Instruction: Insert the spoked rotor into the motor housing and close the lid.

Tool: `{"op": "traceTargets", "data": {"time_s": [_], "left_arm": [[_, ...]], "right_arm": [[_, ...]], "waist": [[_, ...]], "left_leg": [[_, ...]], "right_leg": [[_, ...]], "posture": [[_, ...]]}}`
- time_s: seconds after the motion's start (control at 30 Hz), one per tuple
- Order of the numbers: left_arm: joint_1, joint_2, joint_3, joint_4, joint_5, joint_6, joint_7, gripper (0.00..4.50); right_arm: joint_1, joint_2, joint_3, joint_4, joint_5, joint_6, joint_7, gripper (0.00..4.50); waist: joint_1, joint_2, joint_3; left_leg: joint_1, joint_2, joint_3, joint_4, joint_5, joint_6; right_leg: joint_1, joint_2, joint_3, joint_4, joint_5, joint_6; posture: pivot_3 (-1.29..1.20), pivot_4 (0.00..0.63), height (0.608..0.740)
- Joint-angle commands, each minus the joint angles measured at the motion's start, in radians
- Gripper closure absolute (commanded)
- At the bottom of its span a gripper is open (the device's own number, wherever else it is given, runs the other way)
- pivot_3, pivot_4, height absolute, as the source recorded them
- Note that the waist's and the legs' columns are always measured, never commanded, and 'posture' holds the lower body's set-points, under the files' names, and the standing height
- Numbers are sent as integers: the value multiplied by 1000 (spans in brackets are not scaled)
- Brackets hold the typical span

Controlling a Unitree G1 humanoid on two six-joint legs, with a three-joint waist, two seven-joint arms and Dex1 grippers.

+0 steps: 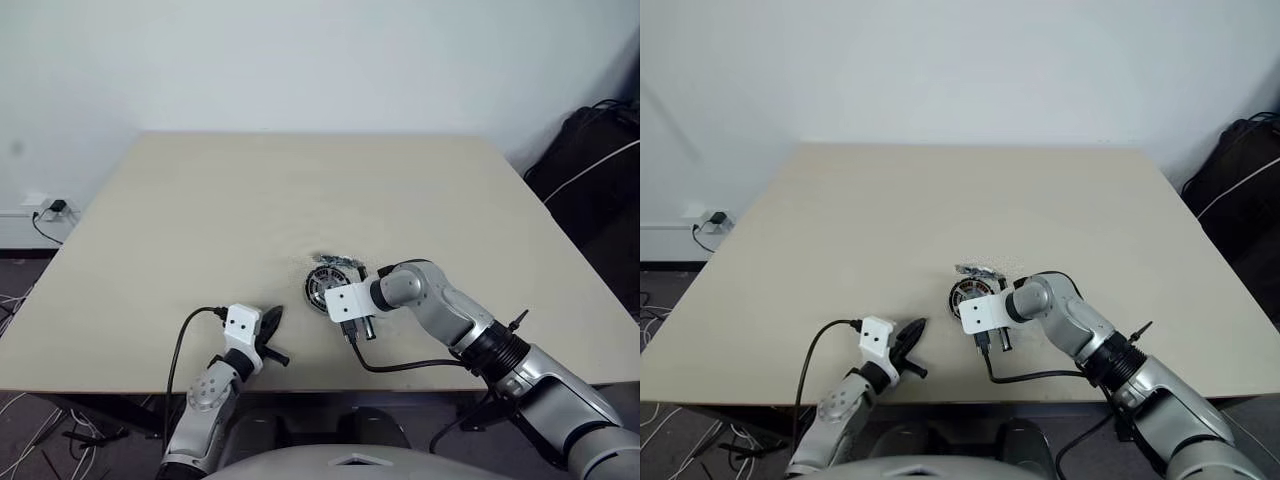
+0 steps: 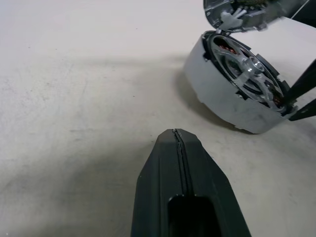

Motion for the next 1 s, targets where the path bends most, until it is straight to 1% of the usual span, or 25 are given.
{"op": "traceTargets", "data": {"time_s": [0.03, 0.1, 0.27, 0.4, 0.57, 0.7, 0.8, 0.9, 1.0], "left_arm": [[8, -11, -14, -76, 13, 2, 7, 4500], [20, -12, -19, -100, 17, 11, 12, 4500], [35, -9, -20, -161, 23, 26, 23, 4500], [34, 5, -25, -203, 37, 40, 25, 4500], [24, 18, -33, -231, 56, 52, 27, 4500], [19, 19, -35, -246, 58, 68, 25, 4500], [22, 17, -39, -253, 56, 79, 21, 4500], [26, 16, -41, -260, 54, 88, 20, 4500], [35, 16, -43, -268, 52, 95, 21, 4500]], "right_arm": [[-3, -4, -48, -6, -2, 17, -11, 4394], [12, 1, -76, -36, 33, 57, 1, 4394], [66, 5, -156, -168, 131, 238, 44, 4394], [142, -21, -198, -311, 193, 427, 68, 4394], [197, 3, -223, -424, 249, 675, 11, 4394], [199, 76, -253, -501, 314, 957, -70, 4394], [173, 131, -280, -528, 368, 1117, -125, 4394], [142, 191, -309, -541, 415, 1251, -183, 4395], [110, 256, -344, -523, 447, 1343, -256, 4395]], "waist": [[0, 0, 0], [0, 0, 0], [5, 0, 0], [6, 0, 1], [6, 0, 1], [5, 0, 1], [5, 1, 1], [3, 1, 1], [1, 1, 1]], "left_leg": [[0, 0, 0, 0, 0, 0], [0, 0, 0, 0, 0, 0], [-2, 0, 0, 0, -1, 1], [-3, 0, 0, 0, -2, 3], [-3, 0, 0, 0, -3, 5], [-3, 0, 0, 0, -4, 7], [-3, 0, -1, 0, -4, 7], [-4, 0, -1, 0, -3, 5], [-4, 0, -1, 0, -3, 4]], "right_leg": [[0, 0, 0, 0, 0, 0], [0, 0, 0, 0, 0, 0], [-2, -1, 0, -1, 0, -1], [-3, -1, -1, -1, 0, -2], [-2, -1, -1, -1, -1, -2], [-2, -1, -1, -1, -1, -2], [-3, -1, -1, -1, -1, -2], [-3, -1, -2, -2, -1, -2], [-3, -1, -2, -2, -1, -2]], "posture": [[0, 0, 740], [0, 0, 740], [0, 0, 740], [0, 0, 740], [0, 0, 740], [0, 0, 740], [0, 0, 740], [0, 0, 740], [0, 0, 740]]}}
